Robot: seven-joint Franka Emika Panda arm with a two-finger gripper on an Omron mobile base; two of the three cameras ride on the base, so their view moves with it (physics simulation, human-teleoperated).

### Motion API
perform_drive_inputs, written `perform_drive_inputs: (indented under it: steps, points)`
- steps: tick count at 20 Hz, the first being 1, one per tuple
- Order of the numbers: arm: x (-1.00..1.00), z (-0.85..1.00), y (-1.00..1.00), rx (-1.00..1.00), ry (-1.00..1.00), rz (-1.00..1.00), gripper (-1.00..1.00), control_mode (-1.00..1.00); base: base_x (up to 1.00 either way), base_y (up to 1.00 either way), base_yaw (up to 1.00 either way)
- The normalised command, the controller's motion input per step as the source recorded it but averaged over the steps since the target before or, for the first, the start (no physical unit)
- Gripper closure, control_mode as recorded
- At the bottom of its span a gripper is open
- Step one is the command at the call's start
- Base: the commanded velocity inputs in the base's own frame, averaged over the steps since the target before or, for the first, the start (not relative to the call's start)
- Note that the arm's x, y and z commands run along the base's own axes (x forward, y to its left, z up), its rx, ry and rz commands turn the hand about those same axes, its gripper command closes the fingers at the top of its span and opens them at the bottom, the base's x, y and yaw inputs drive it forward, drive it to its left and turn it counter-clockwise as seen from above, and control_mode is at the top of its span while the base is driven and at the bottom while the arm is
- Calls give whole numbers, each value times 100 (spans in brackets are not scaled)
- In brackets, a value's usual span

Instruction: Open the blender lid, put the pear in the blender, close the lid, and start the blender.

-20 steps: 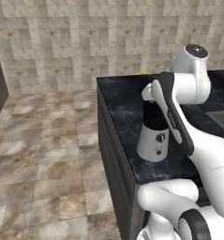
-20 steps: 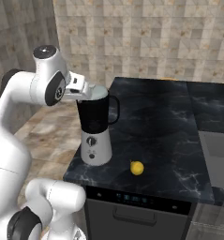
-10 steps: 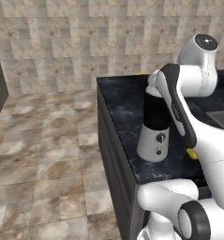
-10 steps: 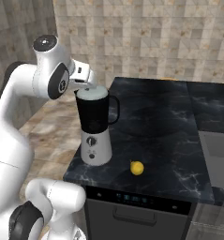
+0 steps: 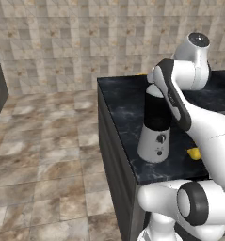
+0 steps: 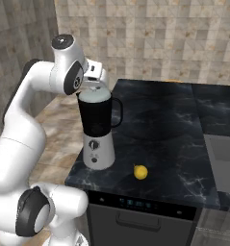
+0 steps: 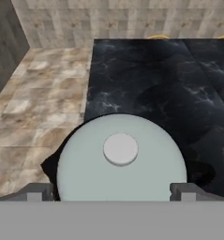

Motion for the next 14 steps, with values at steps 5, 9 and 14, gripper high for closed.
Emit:
perform_drive_inputs:
  steps: [5, 9, 14]
  points:
    - [22, -16, -1, 0, 3, 0, -100, -100, 0, 0, 0]
    - [21, -19, -4, 0, 3, 0, -100, -100, 0, 0, 0]
    - [25, -17, -4, 0, 4, 0, -100, -100, 0, 0, 0]
